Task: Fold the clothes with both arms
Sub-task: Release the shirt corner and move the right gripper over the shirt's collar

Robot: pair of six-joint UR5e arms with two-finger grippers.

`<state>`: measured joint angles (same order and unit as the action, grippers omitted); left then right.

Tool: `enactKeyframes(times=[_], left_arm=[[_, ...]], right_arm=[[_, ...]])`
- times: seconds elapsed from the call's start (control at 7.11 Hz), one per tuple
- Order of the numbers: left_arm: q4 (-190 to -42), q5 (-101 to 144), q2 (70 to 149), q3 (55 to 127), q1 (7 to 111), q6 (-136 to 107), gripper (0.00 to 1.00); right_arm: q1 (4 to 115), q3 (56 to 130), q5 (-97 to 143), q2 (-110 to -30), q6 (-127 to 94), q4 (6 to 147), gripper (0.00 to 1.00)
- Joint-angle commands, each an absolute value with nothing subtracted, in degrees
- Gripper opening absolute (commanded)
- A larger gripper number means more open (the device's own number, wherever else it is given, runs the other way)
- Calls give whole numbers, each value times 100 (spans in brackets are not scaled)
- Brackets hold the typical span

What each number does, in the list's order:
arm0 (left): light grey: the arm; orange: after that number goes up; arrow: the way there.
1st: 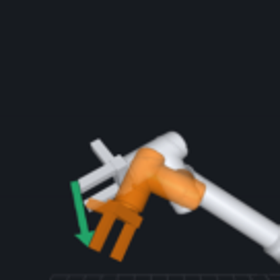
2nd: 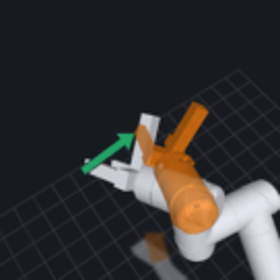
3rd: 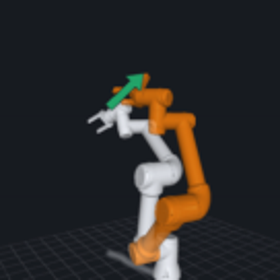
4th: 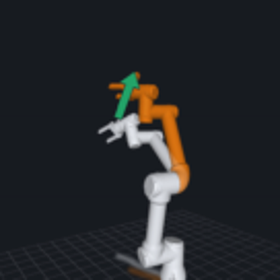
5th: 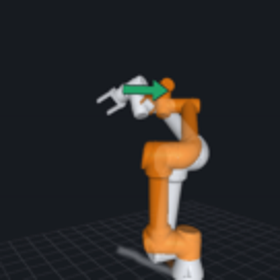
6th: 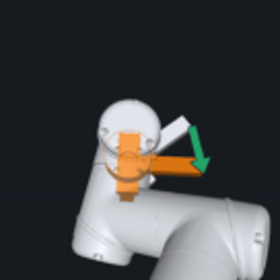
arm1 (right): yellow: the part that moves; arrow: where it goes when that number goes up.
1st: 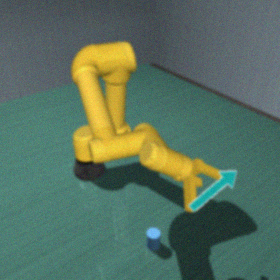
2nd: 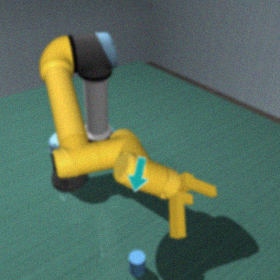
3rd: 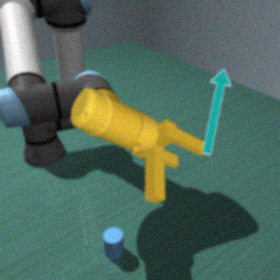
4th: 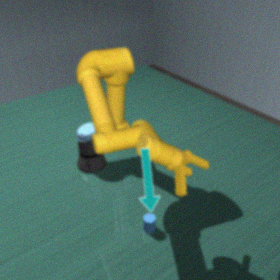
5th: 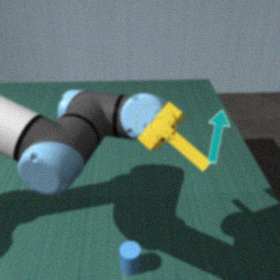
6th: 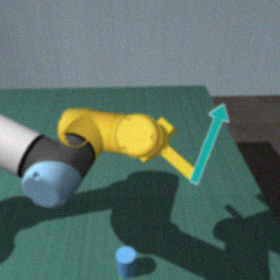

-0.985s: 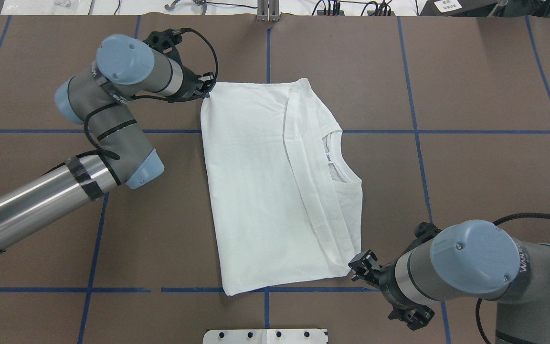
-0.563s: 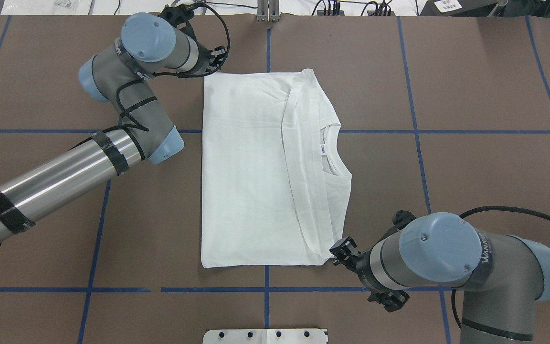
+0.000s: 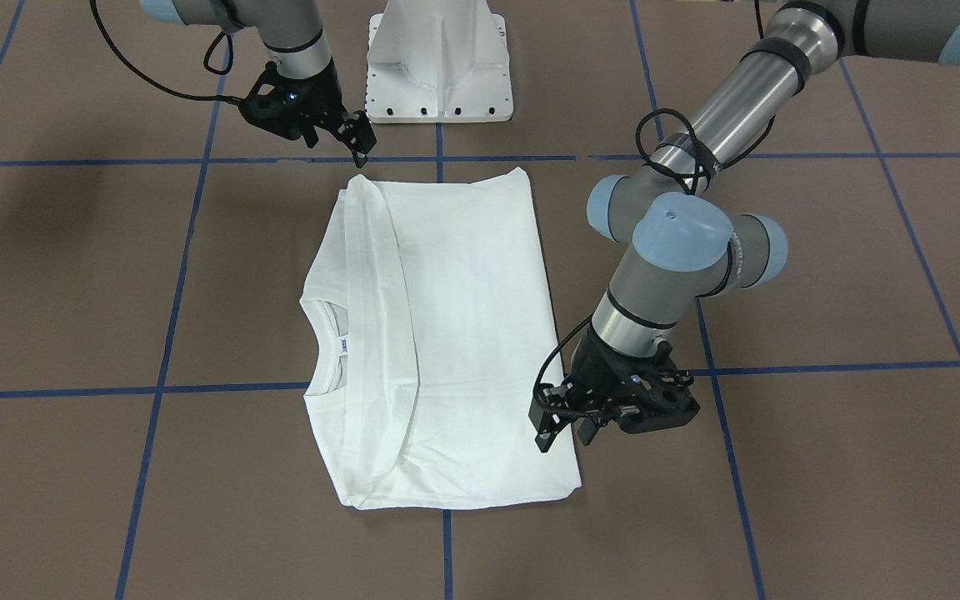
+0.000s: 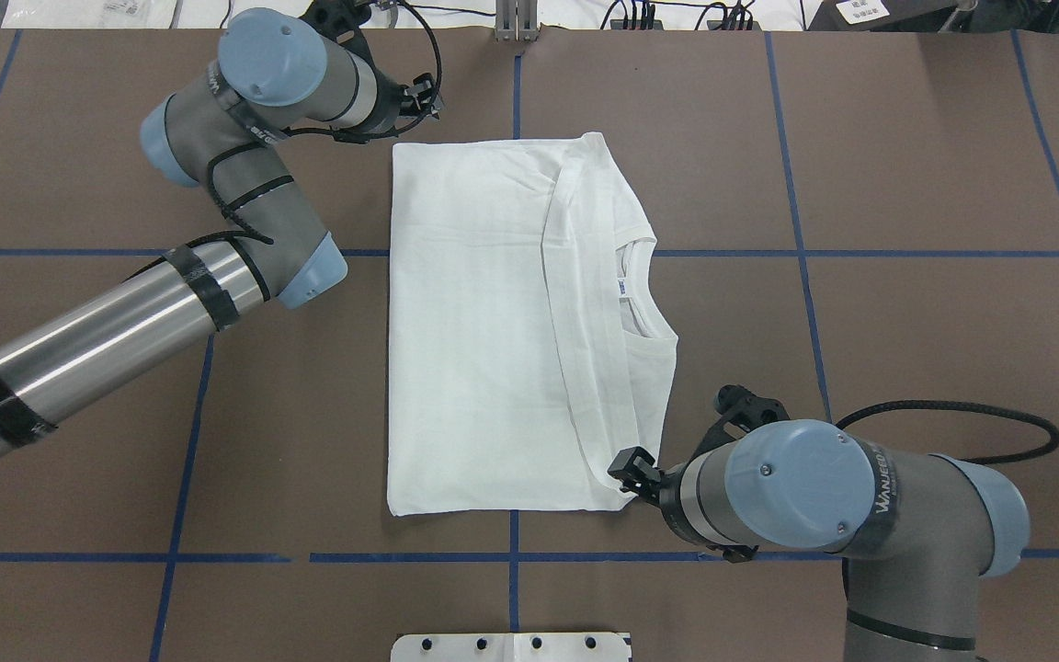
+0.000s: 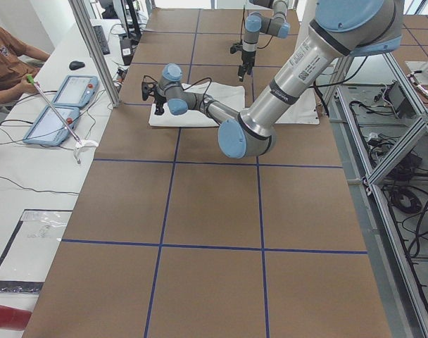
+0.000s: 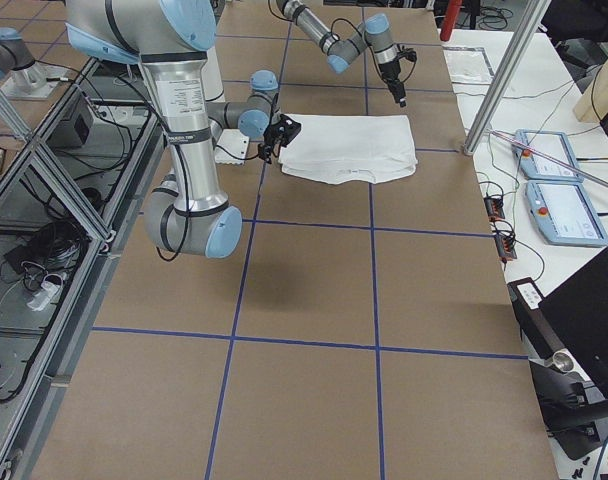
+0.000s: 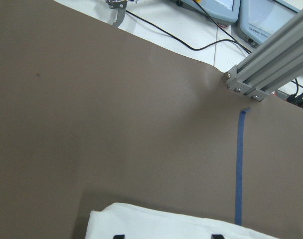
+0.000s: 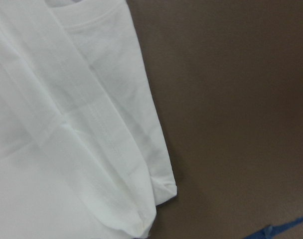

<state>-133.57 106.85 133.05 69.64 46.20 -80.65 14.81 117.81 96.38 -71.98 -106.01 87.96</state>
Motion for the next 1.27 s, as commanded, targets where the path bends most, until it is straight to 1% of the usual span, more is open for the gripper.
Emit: enactKeyframes(times=[0.0, 0.14, 0.28, 0.42, 0.84, 1.13], left_arm=[[-12984, 10942, 12684, 8204, 4536, -8086, 67], [-12468, 10899, 12404, 8801, 4231, -8095, 67], [-12332, 10898, 12166, 9198, 4175, -8103, 67], [-12331, 10898, 11964, 9420, 4123, -8112, 67], [-12322, 10898, 11953, 9448, 4087, -8130, 68], [-12305, 10925, 11953, 9509, 4087, -8139, 68]], right_arm=[[1477, 11489, 9501, -7015, -9113, 8824, 100], [1468, 11270, 9310, -6840, -8557, 8842, 100], [1468, 10928, 9247, -6559, -8117, 8850, 100], [1476, 10516, 9124, -6243, -7834, 8851, 100], [1564, 10424, 9035, -6249, -7008, 9139, 100], [1678, 10555, 9061, -6476, -6672, 9246, 100]])
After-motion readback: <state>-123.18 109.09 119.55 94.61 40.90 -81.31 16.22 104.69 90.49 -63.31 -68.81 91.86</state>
